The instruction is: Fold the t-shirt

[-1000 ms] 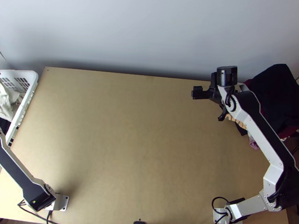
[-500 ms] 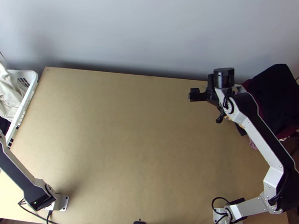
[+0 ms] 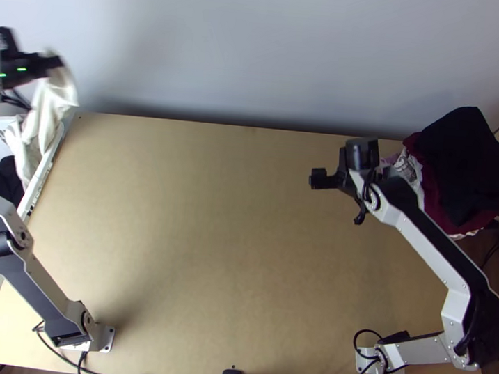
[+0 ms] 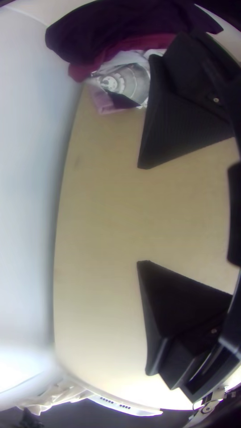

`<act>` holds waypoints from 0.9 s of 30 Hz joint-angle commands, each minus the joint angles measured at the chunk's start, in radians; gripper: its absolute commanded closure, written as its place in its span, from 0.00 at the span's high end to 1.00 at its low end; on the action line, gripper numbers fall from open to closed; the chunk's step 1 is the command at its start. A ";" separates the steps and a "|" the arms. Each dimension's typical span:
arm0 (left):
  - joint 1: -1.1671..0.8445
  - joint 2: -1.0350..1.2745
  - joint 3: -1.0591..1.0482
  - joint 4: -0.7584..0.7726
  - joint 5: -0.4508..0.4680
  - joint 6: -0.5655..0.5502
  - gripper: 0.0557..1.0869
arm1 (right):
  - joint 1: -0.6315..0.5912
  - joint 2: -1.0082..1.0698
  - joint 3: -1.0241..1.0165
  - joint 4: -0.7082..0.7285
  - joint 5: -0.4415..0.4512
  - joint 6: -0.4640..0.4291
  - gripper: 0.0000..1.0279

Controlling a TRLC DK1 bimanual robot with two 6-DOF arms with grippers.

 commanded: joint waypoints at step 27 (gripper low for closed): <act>-1.106 0.150 -0.250 0.000 -0.108 -0.205 0.04 | -0.084 -0.299 -0.621 0.387 -0.050 0.065 0.93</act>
